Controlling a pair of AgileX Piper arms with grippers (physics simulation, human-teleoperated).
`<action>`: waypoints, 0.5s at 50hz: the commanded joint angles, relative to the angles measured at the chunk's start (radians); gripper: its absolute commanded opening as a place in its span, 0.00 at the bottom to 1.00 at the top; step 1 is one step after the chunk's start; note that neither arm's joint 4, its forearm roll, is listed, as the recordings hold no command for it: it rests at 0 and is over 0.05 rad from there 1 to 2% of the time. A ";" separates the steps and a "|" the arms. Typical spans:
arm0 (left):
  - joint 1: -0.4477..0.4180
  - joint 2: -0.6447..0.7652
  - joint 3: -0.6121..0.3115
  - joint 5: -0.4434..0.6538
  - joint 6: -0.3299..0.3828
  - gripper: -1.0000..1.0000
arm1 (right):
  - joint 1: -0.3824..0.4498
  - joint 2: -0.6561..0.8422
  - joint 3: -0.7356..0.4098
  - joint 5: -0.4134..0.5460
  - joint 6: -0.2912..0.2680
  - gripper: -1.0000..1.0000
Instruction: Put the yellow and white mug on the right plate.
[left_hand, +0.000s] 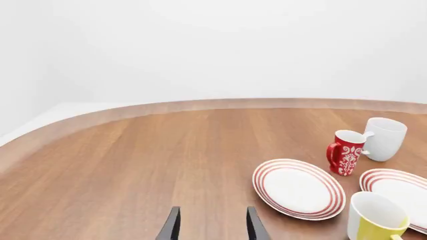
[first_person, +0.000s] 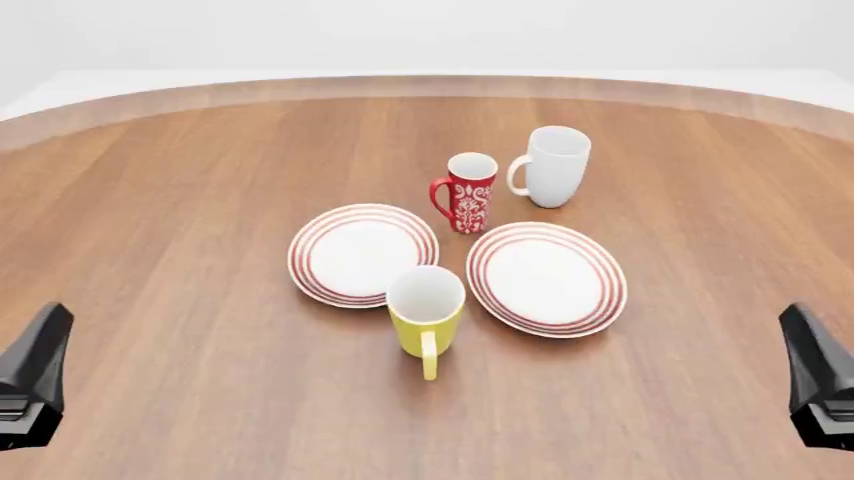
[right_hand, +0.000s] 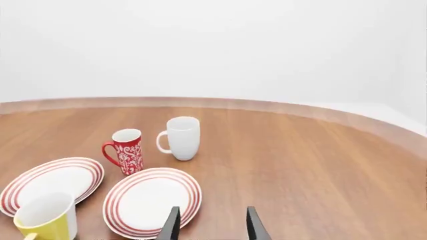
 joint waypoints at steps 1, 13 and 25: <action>0.000 0.000 0.000 0.000 0.000 1.00 | 0.015 0.000 0.000 0.013 -0.042 1.00; 0.000 0.000 0.000 0.000 0.000 1.00 | -0.014 -0.001 0.000 0.006 -0.161 1.00; 0.000 0.000 0.000 0.000 0.000 1.00 | 0.111 0.073 -0.068 0.072 -0.140 1.00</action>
